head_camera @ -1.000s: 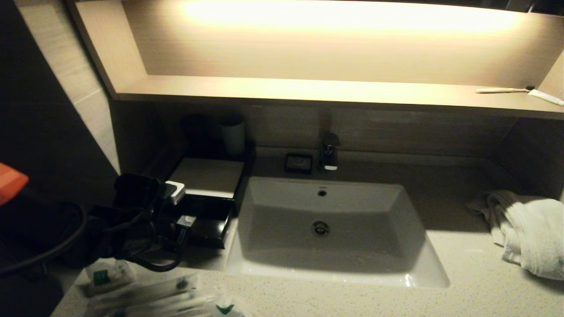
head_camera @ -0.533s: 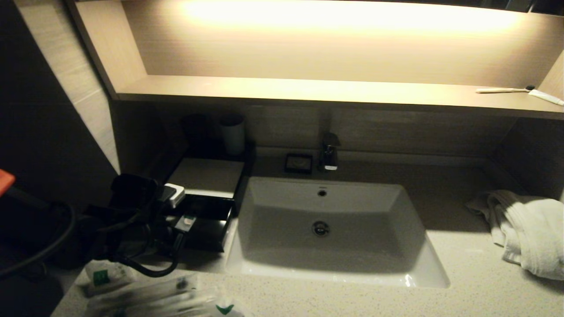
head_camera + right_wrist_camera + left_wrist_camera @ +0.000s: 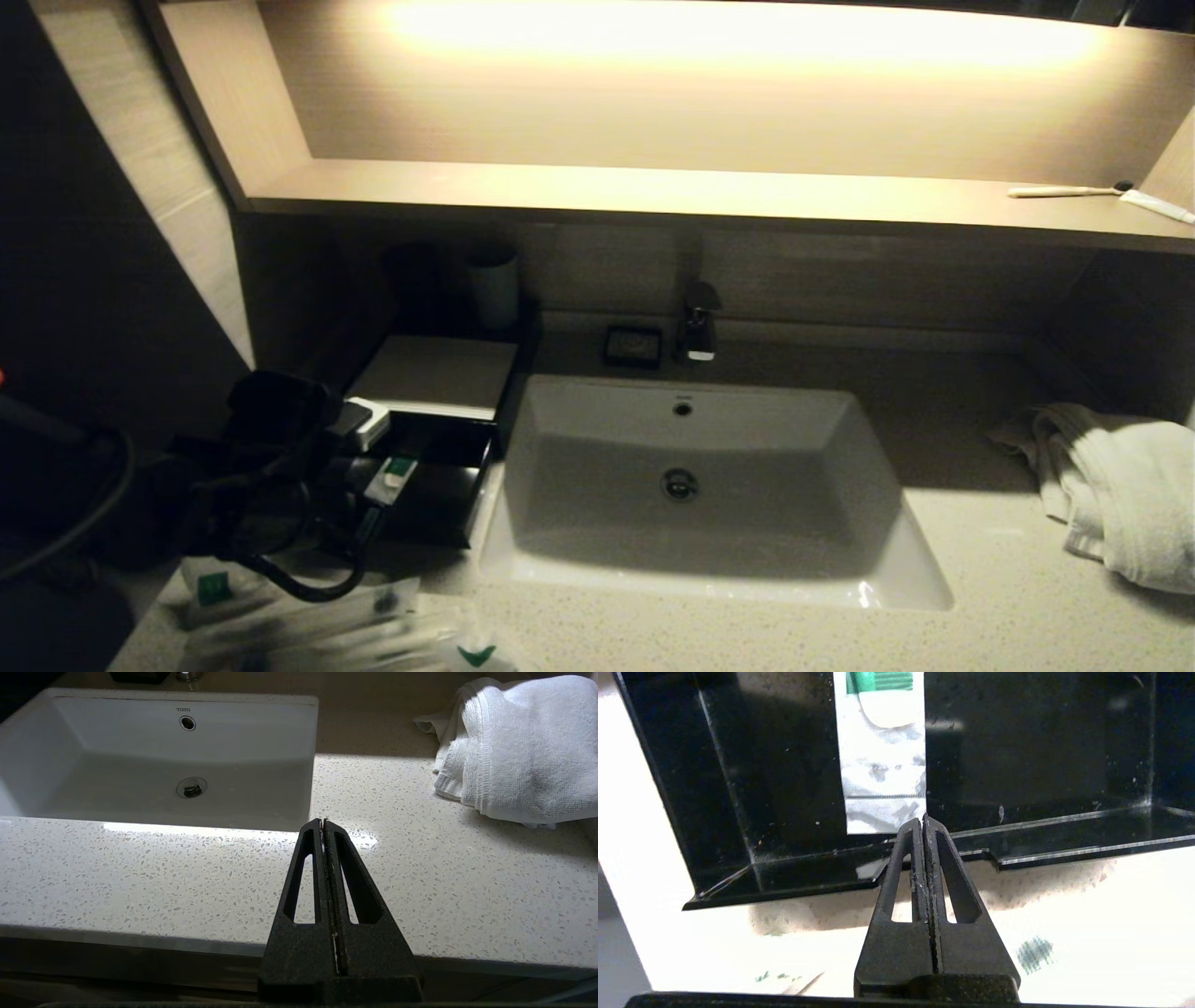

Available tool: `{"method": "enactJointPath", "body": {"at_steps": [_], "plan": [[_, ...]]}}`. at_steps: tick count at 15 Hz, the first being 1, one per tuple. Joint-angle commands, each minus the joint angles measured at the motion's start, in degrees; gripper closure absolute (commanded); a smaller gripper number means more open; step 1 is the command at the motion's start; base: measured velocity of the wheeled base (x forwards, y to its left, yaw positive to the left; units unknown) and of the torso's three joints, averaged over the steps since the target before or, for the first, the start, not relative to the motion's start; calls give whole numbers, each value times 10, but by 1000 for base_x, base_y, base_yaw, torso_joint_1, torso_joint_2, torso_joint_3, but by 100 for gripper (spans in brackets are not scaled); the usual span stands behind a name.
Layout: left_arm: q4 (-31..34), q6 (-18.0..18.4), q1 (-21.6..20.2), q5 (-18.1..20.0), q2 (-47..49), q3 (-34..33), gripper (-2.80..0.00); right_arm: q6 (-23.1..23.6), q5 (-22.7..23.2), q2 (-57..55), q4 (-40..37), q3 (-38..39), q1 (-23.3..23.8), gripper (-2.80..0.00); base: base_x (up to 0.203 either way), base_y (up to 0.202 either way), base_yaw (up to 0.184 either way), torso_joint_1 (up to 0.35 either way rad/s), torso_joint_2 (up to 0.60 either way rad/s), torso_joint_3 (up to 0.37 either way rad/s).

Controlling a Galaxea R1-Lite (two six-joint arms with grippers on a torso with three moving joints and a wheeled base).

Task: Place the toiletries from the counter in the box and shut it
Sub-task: Open the drawer, then pick up the bathroom toiletry

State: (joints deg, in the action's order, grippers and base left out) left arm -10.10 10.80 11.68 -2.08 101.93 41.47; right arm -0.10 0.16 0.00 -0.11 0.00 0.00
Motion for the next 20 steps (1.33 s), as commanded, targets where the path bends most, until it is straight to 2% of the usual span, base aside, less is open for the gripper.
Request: {"method": "enactJointPath", "body": {"at_steps": [1,10,14,20], "plan": [[10,4,0,-1,-4,1,0,0,0,0,0,0,0,0,0,0,0,0,0,0],[12,2,0,3,-43,6,0,0,0,0,0,0,0,0,0,0,0,0,0,0],[12,-19,-4,6,-111,15,0,0,0,0,0,0,0,0,0,0,0,0,0,0],[20,-26,-3,6,-180,10,0,0,0,0,0,0,0,0,0,0,0,0,0,0]]}}
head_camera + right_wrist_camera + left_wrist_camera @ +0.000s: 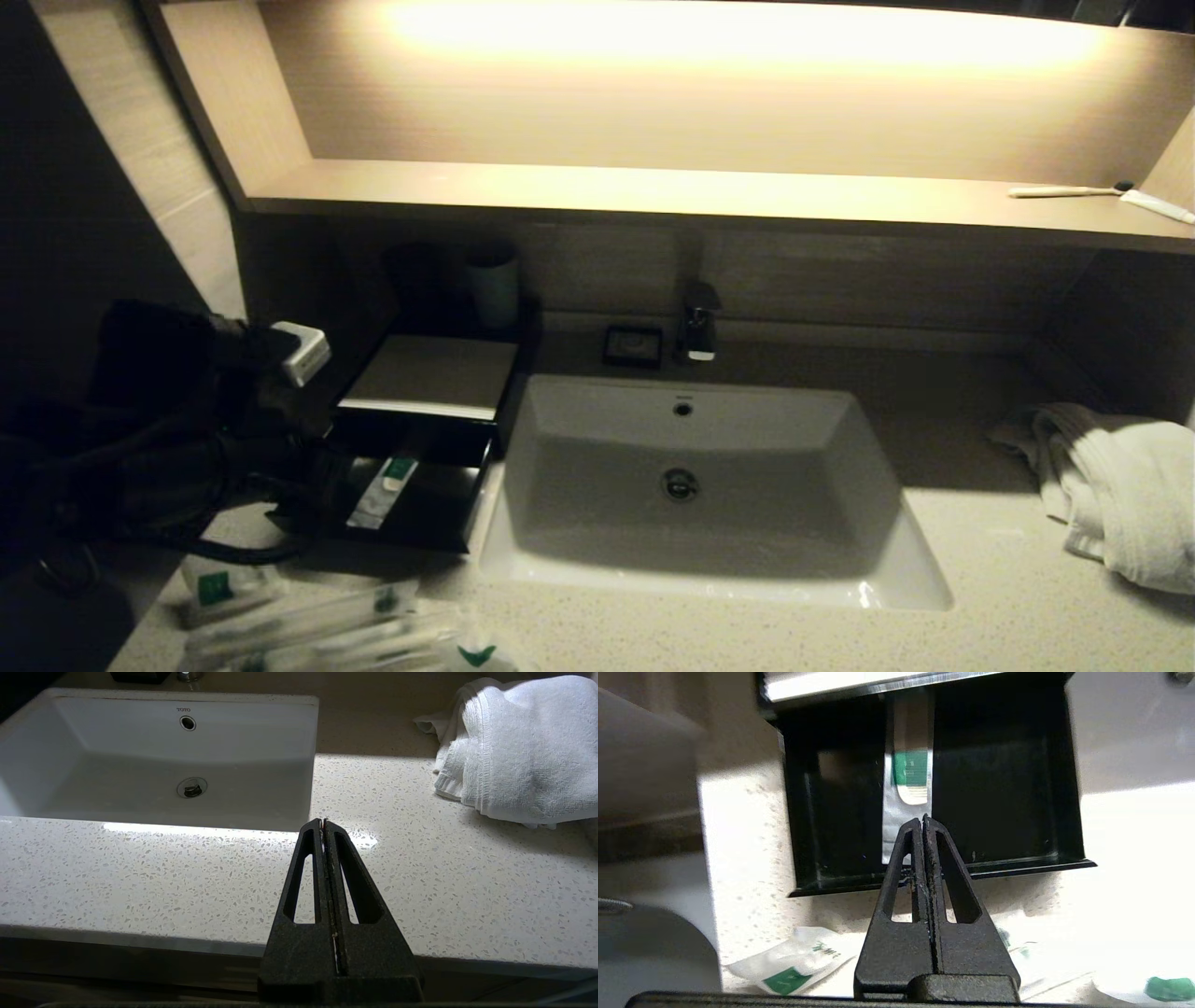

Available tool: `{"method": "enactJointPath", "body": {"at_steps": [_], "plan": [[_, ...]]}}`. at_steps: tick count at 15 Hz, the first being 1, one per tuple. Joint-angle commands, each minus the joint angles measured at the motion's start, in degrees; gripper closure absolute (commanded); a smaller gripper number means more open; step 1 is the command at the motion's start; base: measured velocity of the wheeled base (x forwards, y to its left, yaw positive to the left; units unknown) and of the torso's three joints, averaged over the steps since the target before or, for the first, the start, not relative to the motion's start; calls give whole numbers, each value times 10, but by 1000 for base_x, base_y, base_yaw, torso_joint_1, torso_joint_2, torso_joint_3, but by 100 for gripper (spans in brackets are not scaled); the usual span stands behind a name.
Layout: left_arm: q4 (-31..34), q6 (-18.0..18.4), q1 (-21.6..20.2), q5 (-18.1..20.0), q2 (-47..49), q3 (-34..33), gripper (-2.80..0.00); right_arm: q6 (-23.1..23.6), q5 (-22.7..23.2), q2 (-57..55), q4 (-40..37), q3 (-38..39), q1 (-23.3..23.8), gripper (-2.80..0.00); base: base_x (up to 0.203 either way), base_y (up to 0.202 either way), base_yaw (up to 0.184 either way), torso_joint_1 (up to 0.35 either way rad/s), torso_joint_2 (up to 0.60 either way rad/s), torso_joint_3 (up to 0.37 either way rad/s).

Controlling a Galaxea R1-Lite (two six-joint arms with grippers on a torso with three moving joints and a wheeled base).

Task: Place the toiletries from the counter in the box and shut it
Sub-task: Pick up the bathroom toiletry

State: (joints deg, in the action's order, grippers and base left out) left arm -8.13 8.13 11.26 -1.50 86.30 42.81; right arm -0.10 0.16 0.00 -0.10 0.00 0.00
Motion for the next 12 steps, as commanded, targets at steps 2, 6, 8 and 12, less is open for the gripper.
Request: {"method": "enactJointPath", "body": {"at_steps": [2,6,8,12], "plan": [[12,1,10,4,-39,-16,0,0,0,0,0,0,0,0,0,0,0,0,0,0],[44,-4,47,34,-63,-25,0,0,0,0,0,0,0,0,0,0,0,0,0,0],[72,-46,83,49,-65,-17,0,0,0,0,0,0,0,0,0,0,0,0,0,0],[130,-114,164,54,-54,2,0,0,0,0,0,0,0,0,0,0,0,0,0,0]]}}
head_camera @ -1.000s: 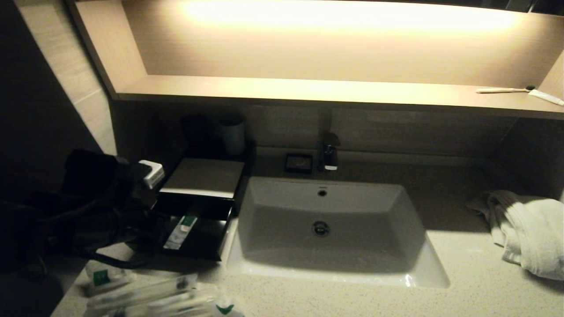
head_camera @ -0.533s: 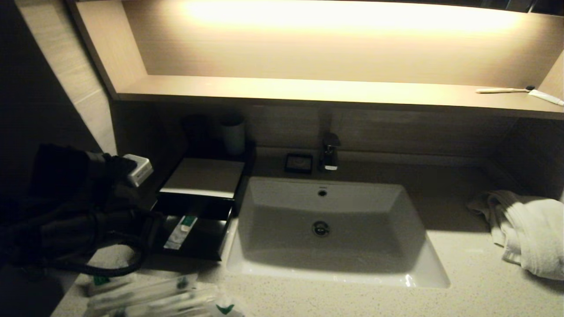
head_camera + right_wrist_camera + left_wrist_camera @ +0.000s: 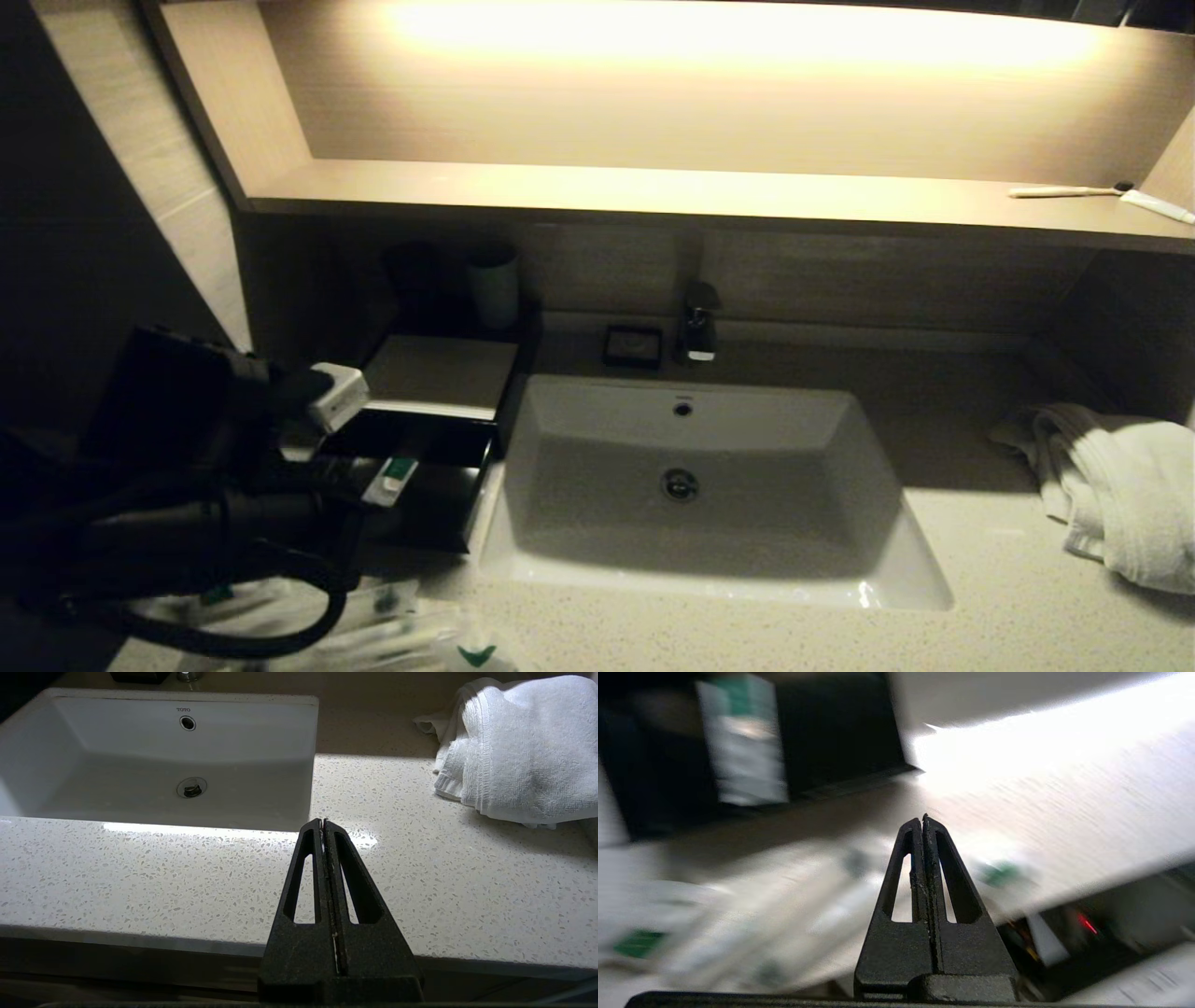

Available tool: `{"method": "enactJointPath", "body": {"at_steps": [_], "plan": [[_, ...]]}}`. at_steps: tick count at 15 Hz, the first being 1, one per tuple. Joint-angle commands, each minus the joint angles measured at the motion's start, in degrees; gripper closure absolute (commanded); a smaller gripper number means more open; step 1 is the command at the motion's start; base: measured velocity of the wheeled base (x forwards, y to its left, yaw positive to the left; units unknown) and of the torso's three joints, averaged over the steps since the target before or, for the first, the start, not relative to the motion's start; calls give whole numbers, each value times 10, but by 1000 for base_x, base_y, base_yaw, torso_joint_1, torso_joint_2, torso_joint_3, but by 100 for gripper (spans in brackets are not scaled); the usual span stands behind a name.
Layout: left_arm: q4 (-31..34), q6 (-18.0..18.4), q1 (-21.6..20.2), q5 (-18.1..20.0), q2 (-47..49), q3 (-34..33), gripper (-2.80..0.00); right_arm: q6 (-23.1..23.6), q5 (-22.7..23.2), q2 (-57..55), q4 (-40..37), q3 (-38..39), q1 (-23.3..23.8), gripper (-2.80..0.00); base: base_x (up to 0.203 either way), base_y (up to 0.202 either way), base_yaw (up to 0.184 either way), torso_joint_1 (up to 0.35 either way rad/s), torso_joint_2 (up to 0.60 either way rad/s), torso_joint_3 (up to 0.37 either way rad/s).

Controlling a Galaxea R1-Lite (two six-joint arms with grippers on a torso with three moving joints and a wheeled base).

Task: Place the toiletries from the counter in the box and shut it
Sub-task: Pick up the bathroom toiletry

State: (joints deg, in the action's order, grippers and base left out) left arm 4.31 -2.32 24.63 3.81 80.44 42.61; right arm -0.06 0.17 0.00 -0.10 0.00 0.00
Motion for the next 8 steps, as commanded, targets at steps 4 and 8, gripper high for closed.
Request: {"method": "enactJointPath", "body": {"at_steps": [4,8], "plan": [[34,-36,89,11,34,0,0,0,0,0,0,0,1,0,0,0,0,0,0,0],[40,-48,112,19,57,0,0,0,0,0,0,0,0,0,0,0,0,0,0,0]]}}
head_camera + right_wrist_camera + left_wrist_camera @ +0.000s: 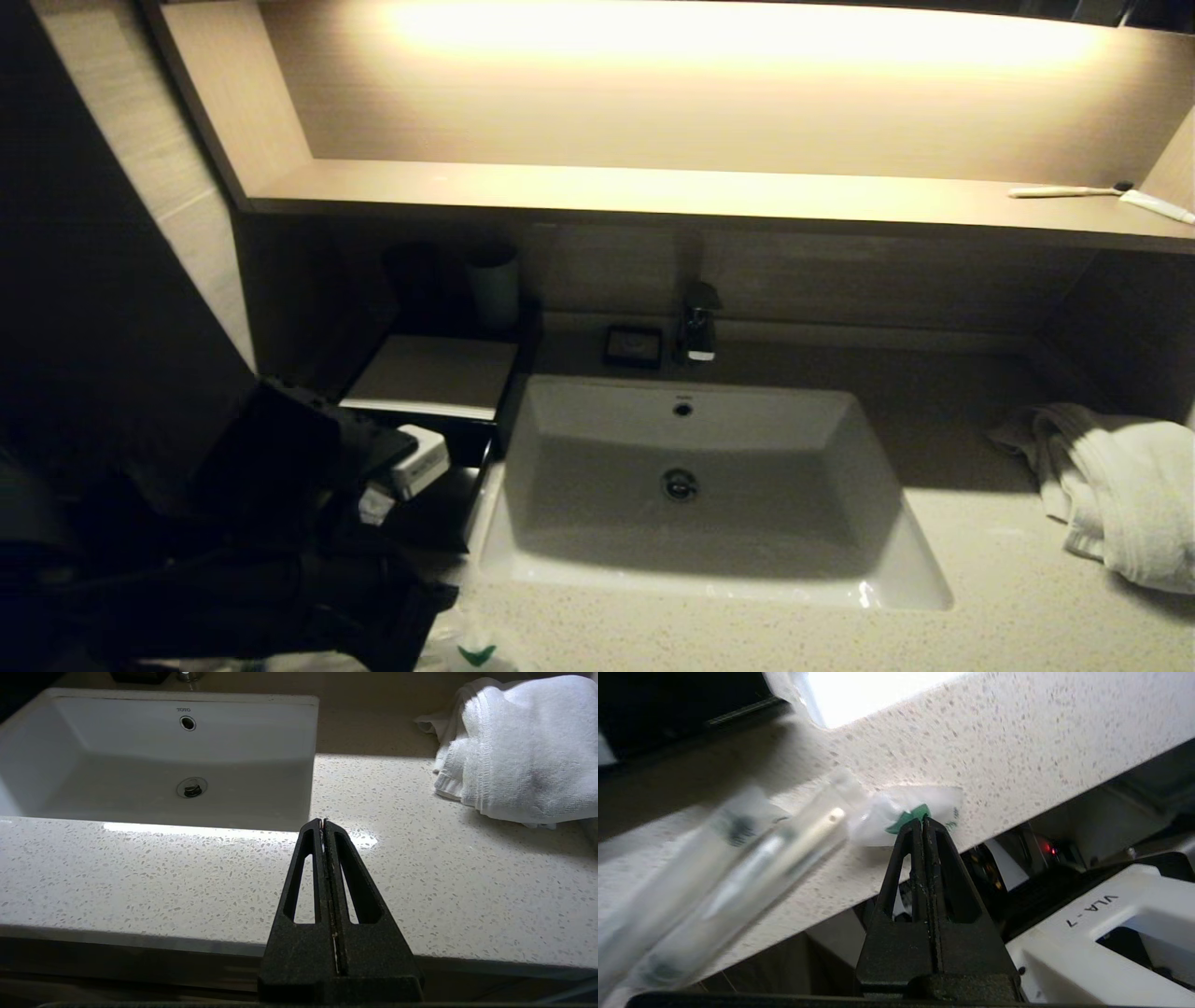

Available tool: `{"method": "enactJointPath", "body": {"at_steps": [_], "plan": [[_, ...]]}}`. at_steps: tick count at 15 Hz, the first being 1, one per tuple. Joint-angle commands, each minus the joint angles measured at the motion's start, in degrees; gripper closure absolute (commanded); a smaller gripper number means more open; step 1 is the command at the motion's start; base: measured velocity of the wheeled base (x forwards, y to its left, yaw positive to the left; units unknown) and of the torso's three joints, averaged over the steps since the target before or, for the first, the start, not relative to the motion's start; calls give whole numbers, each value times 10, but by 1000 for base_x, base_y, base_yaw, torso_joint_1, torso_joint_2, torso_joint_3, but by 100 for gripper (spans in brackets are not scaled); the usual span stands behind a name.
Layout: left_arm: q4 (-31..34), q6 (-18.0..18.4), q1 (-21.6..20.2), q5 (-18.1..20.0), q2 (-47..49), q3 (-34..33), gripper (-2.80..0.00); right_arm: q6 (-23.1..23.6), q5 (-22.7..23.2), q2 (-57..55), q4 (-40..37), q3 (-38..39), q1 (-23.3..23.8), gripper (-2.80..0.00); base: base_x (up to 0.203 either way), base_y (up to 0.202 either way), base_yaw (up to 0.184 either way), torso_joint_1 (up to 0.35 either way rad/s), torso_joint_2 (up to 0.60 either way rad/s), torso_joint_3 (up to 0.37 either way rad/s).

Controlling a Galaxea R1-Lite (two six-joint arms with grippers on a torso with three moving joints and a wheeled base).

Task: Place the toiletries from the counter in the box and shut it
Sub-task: Pick up the bathroom toiletry

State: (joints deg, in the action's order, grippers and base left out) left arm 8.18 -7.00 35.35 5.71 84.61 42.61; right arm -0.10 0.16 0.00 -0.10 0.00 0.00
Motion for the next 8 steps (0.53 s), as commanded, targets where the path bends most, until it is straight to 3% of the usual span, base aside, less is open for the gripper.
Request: {"method": "enactJointPath", "body": {"at_steps": [1,8], "plan": [[2,-1,5,-1,18,2,0,0,0,0,0,0,0,0,0,0,0,0,0,0],[97,-3,8,-3,21,44,0,0,0,0,0,0,0,0,0,0,0,0,0,0]]}}
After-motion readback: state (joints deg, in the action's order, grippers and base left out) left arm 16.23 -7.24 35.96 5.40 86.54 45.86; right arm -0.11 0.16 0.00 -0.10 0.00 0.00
